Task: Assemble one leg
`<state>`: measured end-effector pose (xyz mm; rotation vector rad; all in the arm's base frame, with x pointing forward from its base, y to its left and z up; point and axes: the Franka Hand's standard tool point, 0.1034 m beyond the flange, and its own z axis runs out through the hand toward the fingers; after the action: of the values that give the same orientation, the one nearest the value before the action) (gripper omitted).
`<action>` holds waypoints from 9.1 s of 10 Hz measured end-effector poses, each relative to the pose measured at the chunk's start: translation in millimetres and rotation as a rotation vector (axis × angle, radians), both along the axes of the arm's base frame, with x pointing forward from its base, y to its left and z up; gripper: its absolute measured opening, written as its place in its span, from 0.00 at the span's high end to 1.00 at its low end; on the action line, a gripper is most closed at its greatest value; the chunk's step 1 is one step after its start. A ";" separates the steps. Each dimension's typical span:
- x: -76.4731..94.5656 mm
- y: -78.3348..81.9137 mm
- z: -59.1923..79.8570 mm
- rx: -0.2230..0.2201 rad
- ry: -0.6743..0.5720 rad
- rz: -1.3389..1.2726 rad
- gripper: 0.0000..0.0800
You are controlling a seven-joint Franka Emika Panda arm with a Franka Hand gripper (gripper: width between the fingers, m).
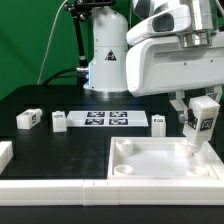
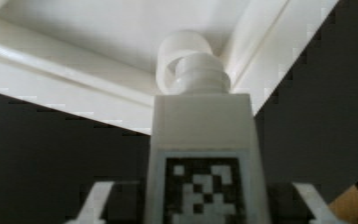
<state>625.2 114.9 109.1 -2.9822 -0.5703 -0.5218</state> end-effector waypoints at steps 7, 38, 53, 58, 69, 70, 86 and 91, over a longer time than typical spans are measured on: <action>9.5 -1.8 -17.2 0.013 -0.042 -0.017 0.64; -9.1 18.4 -22.0 -0.007 0.233 -0.006 0.19; -4.5 9.2 -28.1 0.015 0.250 -0.198 0.51; -3.9 5.1 -28.3 0.020 0.252 -0.227 0.63; -5.0 7.1 -30.8 0.338 0.268 -1.295 0.63; -5.0 7.1 -30.8 0.338 0.268 -1.287 0.63; -1.8 10.2 -35.7 -0.061 0.225 -0.092 0.19; -1.2 6.2 -36.3 -0.058 0.227 -0.119 0.64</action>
Offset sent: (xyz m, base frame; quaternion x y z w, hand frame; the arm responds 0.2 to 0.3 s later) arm -0.0078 -0.0007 -0.0188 0.0074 0.0098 0.0615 0.9980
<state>623.9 121.1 72.9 -3.0855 -0.3978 -0.1703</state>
